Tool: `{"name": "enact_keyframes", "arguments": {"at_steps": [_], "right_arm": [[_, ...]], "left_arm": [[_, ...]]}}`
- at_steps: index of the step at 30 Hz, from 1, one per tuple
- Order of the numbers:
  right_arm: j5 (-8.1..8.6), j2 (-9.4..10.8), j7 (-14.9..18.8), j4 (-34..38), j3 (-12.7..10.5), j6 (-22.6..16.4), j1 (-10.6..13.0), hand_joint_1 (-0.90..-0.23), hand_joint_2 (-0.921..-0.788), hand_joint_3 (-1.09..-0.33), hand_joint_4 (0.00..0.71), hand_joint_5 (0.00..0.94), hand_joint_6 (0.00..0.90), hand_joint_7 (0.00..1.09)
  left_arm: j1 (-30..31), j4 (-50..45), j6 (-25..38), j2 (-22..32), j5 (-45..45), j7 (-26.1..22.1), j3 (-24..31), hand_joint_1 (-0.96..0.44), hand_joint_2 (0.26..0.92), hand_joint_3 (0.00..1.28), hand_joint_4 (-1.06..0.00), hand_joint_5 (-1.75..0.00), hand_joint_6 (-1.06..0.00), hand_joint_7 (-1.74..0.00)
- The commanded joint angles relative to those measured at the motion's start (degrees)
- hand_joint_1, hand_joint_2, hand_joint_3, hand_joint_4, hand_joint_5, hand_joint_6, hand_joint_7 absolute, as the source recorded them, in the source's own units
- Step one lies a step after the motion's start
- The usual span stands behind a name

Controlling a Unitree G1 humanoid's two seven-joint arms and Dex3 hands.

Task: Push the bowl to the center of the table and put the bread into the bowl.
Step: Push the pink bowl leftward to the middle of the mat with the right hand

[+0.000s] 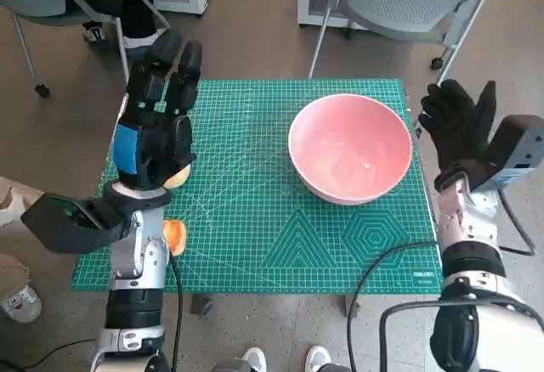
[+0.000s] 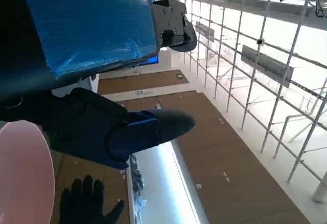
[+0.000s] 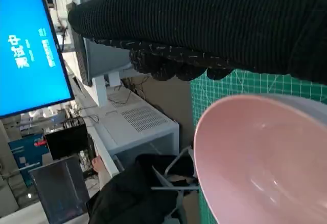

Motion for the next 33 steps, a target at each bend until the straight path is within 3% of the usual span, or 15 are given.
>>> {"name": "enact_keyframes", "arguments": {"at_steps": [1,20,33], "right_arm": [[-1.02,1.5,0.1,0.4,0.7,0.3,1.0,-0.664,-0.921,-0.965,0.044,0.008,0.138,0.09],[-1.50,4.4,1.7,0.0,1.4,-0.8,-0.3,-0.685,-0.921,-0.971,0.114,0.027,0.169,0.09],[-1.68,6.4,2.6,-0.1,1.5,-1.2,-1.0,-0.679,-0.921,-0.969,0.124,0.019,0.166,0.09]], "left_arm": [[0.1,0.2,0.6,0.5,-0.5,-0.6,0.2,-0.61,0.921,0.57,-0.11,0.00,0.00,-0.54],[-0.5,1.8,-0.1,1.4,-0.9,-2.7,1.1,-0.62,0.921,0.55,-0.12,-0.01,0.00,-0.56],[-0.1,1.5,-0.8,1.8,0.1,-2.3,1.2,-0.63,0.921,0.56,-0.13,-0.01,0.00,-0.56]]}}
